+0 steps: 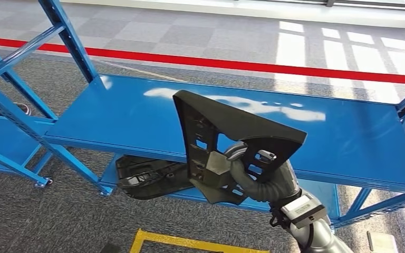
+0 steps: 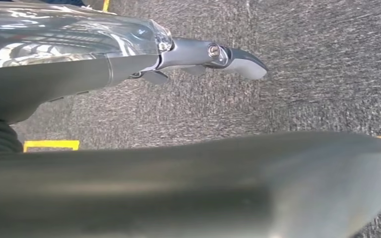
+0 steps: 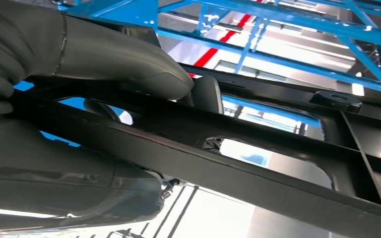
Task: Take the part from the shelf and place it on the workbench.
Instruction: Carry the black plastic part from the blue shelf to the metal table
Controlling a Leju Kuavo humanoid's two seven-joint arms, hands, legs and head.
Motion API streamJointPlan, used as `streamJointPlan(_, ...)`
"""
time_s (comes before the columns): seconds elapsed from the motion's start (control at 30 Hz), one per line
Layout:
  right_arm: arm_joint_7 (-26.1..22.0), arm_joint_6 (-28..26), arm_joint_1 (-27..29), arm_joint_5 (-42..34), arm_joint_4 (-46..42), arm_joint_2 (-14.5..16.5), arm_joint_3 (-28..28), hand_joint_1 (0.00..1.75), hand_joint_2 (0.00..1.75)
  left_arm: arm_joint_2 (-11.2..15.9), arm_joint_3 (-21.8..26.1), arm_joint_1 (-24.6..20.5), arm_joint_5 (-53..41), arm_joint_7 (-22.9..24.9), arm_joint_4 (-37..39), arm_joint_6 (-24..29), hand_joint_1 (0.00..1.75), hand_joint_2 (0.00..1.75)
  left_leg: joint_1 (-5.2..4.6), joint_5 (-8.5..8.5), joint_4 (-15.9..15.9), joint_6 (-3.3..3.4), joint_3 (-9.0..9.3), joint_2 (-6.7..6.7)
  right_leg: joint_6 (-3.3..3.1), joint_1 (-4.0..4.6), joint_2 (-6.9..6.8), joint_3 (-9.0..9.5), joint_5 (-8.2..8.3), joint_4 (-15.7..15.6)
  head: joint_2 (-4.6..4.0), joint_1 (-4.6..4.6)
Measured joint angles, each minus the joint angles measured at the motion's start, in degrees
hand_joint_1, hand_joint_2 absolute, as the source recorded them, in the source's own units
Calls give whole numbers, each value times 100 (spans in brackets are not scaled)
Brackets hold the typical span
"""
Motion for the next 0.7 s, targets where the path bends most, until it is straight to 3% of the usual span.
streamJointPlan(0.07,2,-7,-15,0,15,1,1,175,175,4,-5,-8,-8,2,0,-11,0,175,23,-65,84,-83,-29,-12,44,-15,0,385,250,-693,0,3)
streamJointPlan(0.1,4,-12,-20,0,24,1,1,175,175,7,-7,-11,-20,5,0,-15,0,175,17,-94,131,-120,-53,-18,40,-16,3,489,291,-899,0,3)
streamJointPlan(0.2,10,-27,-30,0,43,3,0,175,175,11,-13,-20,-66,12,0,-30,0,175,-12,-131,211,-169,-118,-31,-73,-17,13,487,205,-981,0,-3)
streamJointPlan(0.27,11,-34,-40,0,44,8,0,175,175,11,-17,-30,-78,14,0,-33,0,175,-2,-241,321,-210,-166,-32,-151,-29,3,473,189,-994,0,-7)
streamJointPlan(0.33,12,-46,-56,1,44,14,0,175,175,11,-22,-43,-83,17,0,-38,0,175,7,-575,816,-259,-374,-31,-213,-30,-21,457,202,-999,0,-7)
streamJointPlan(0.4,18,-58,-68,3,46,15,0,175,175,11,-28,-45,-85,34,0,-45,0,175,11,-925,1571,-280,-707,-31,-253,-11,-46,427,221,-997,0,-6)
streamJointPlan(0.43,24,-64,-68,5,49,15,0,175,175,11,-32,-41,-85,48,0,-47,0,175,10,-980,1811,-275,-811,-31,-268,3,-55,416,230,-996,0,-6)
streamJointPlan(0.47,30,-69,-68,8,51,15,0,175,175,11,-36,-38,-85,63,0,-48,0,175,7,-918,1842,-255,-817,-31,-280,19,-60,411,239,-995,0,-6)
streamJointPlan(0.5,36,-75,-69,11,53,16,0,175,175,11,-43,-35,-85,74,0,-49,0,175,0,-756,1653,-219,-719,-32,-289,37,-63,410,246,-995,0,-6)
streamJointPlan(0.6,48,-90,-84,18,51,19,0,175,175,18,-63,-49,-85,87,0,-49,0,175,-65,-232,557,-56,-179,-39,-279,75,-64,411,281,-998,0,-5)
streamJointPlan(0.63,52,-95,-93,19,51,20,0,175,175,21,-66,-52,-85,89,0,-49,0,175,-92,-164,351,-26,-86,-42,-253,73,-66,406,305,-1002,0,-5)
streamJointPlan(0.7,58,-102,-111,20,51,26,1,175,175,24,-72,-55,-88,96,0,-50,0,175,-126,-118,255,-12,-74,-45,-178,56,-71,393,368,-1022,0,-4)
